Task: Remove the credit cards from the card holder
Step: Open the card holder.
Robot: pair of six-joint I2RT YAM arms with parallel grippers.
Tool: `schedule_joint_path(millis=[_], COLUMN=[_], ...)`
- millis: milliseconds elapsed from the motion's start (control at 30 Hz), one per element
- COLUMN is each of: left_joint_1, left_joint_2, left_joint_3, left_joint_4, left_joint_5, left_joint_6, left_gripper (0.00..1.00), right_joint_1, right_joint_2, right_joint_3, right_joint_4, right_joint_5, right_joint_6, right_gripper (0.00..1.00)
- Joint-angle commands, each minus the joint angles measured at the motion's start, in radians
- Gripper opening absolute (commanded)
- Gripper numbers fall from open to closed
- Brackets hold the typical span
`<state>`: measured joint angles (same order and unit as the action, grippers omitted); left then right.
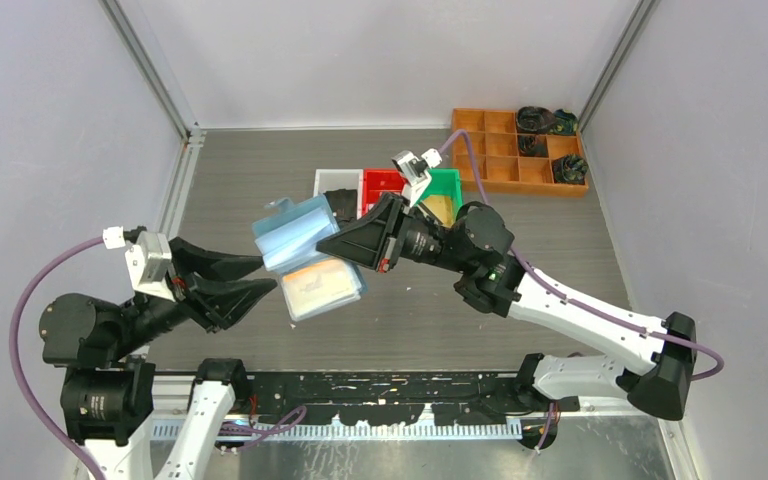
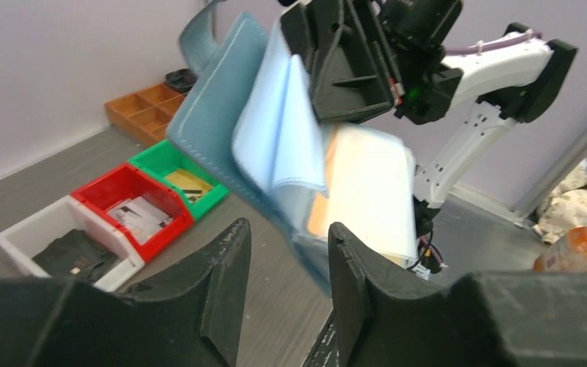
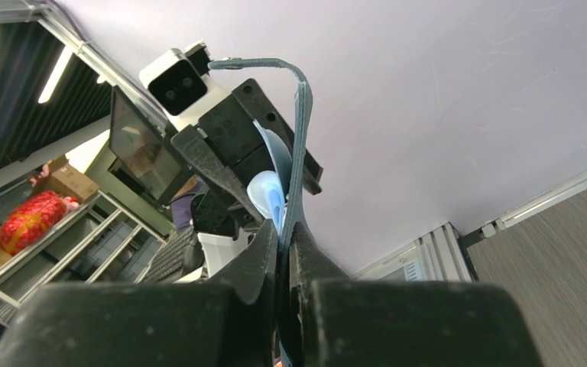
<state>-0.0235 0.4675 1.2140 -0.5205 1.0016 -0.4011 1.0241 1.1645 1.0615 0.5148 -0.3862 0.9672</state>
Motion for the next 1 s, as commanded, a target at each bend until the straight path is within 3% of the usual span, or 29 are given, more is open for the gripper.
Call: schedule_joint_path(millis=[0,267,467,833,967], left_joint_1=[0.002,0.002,0.001,0.001,0.002], left_joint_2=[0.016,0.031,0.023,0.055,0.044], left_joint_3=[0.037,-0.019,-0.085,-0.150,-0.168], left_joint_4=[-0.069,0.140,0.224,0.368,0.347], left_joint_5=[-0.083,0.078,0.134,0.051,-0.004], left_joint_6=[0.083,-0.206,-0.260,-0.393,-0.380], left_gripper=[0.43,0.47,0.44,0.24,0.06], right_joint_1=[0.009,0.010,0.012,0.041,0.041], right_joint_2=[-0.040,-0.021,0.003,0.041,0.033], right_joint_3=[0.055,0.056,0.070,0.068,0.059], right_joint_4=[0.085,0.108,0.119,0.142,0.142], right_joint_5=[-0.015,-0.027,-0.039,-0.050,-0.051], right_joint_6=[0.004,0.029,0.046,0.047,0.045], right_gripper=[0.01,0.01,0.01,0.01,0.12])
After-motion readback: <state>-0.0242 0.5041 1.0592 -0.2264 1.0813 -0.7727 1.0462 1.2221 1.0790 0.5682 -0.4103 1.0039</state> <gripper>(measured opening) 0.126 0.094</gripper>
